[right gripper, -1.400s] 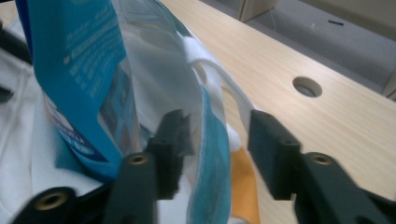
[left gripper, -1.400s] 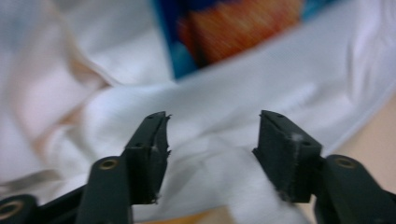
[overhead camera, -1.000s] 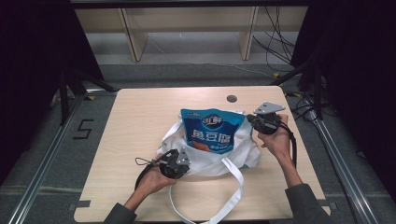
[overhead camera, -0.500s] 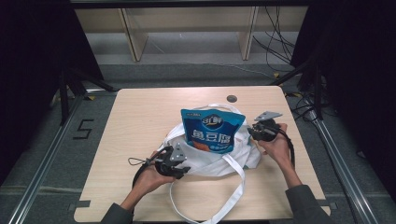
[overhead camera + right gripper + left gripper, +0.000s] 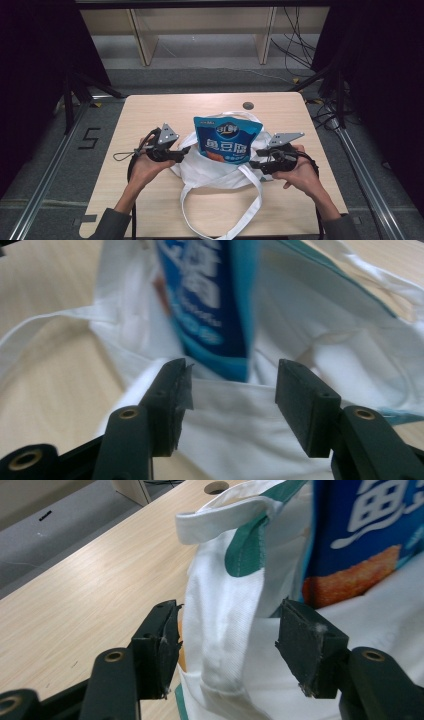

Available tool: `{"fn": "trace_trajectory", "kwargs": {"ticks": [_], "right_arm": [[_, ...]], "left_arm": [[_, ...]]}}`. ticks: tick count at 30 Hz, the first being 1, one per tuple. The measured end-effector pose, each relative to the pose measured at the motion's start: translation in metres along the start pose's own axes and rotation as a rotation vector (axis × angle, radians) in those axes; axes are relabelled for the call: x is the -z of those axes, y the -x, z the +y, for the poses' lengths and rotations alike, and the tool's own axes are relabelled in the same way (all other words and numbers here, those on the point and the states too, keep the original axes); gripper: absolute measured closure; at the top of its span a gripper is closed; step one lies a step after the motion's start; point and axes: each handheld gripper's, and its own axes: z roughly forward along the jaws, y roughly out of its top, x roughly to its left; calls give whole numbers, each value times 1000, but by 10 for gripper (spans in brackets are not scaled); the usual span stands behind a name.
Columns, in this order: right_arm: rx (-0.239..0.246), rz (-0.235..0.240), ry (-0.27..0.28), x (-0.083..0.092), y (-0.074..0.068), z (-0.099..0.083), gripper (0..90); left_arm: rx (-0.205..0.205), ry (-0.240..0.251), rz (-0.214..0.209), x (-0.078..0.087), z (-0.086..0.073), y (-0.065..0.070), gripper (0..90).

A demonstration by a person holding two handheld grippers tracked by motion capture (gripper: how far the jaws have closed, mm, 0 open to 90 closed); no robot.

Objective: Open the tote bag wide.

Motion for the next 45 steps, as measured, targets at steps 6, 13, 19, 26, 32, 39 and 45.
{"fn": "trace_trajectory", "kwargs": {"ticks": [6, 13, 19, 26, 32, 39, 45], "right_arm": [[-18, 7, 12, 3, -30, 7, 503], [104, -77, -72, -18, -41, 1, 783], [158, -86, -114, 13, -49, -25, 861], [112, -66, -183, 15, -58, -66, 867], [70, -50, -274, -8, -56, -74, 838], [-20, -124, 35, 50, -35, -35, 536], [-76, -245, 81, 47, -6, -14, 519]], "left_arm": [[-30, -20, -28, -19, 5, -5, 417], [-38, -13, -3, -37, 11, -18, 694], [102, -46, 28, -72, 12, -54, 822], [201, -132, 18, -102, -16, -58, 817], [199, -104, 11, -94, -17, -56, 779], [187, 16, 23, -64, -3, -50, 562], [149, 10, 38, -48, 2, -43, 454]]}}
